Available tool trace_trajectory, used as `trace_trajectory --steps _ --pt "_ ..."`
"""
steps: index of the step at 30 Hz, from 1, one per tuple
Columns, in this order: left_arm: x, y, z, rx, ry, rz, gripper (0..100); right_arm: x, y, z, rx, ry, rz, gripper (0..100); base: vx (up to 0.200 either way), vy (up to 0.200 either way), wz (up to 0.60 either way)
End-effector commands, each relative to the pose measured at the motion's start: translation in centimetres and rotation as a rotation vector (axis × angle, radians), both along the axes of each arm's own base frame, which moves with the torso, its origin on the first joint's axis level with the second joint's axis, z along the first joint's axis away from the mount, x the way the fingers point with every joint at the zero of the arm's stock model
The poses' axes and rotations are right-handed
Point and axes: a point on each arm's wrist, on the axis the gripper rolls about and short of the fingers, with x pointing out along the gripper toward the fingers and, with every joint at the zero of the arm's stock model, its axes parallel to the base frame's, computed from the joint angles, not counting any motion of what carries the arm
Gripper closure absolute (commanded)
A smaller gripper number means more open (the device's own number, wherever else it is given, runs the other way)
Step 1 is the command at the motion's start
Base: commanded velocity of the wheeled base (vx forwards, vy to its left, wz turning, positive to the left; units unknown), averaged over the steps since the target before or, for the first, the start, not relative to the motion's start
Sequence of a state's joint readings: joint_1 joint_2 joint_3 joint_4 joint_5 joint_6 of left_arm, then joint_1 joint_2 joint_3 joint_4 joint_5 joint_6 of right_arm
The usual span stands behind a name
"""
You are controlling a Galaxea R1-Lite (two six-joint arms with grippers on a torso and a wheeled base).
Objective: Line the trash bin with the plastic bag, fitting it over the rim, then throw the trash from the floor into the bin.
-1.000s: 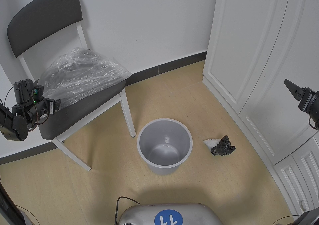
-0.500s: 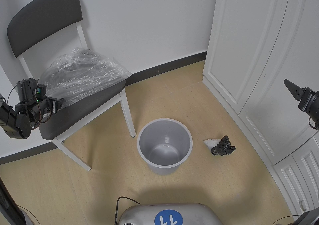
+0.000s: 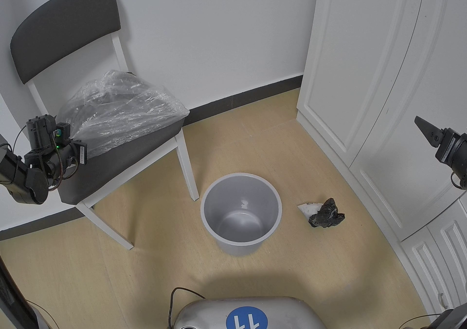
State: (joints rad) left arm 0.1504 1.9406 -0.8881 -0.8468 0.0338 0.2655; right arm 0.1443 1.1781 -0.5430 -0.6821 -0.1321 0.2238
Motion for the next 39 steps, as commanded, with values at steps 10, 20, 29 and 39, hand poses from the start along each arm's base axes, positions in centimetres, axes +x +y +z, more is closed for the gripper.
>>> trace_trajectory --steps 10,20,29,39 --pt "-1.8 -2.2 1.8 -0.01 -0.13 -0.106 100 -0.1 0.4 -0.2 -0.006 0.007 0.021 0 0.0 0.0 0.0" --pt "-3.3 -7.4 5.2 -0.147 -0.191 -0.235 100 0.2 2.4 -0.8 -0.032 0.045 0.112 0 0.0 0.0 0.0" --pt "-3.2 -12.3 7.7 -0.325 -0.276 -0.36 100 3.1 10.5 -4.6 0.053 0.221 0.264 0 0.0 0.0 0.0" --pt "-3.9 -16.4 9.4 -0.427 -0.34 -0.371 100 1.6 14.7 -7.0 0.112 0.325 0.398 0 0.0 0.0 0.0"
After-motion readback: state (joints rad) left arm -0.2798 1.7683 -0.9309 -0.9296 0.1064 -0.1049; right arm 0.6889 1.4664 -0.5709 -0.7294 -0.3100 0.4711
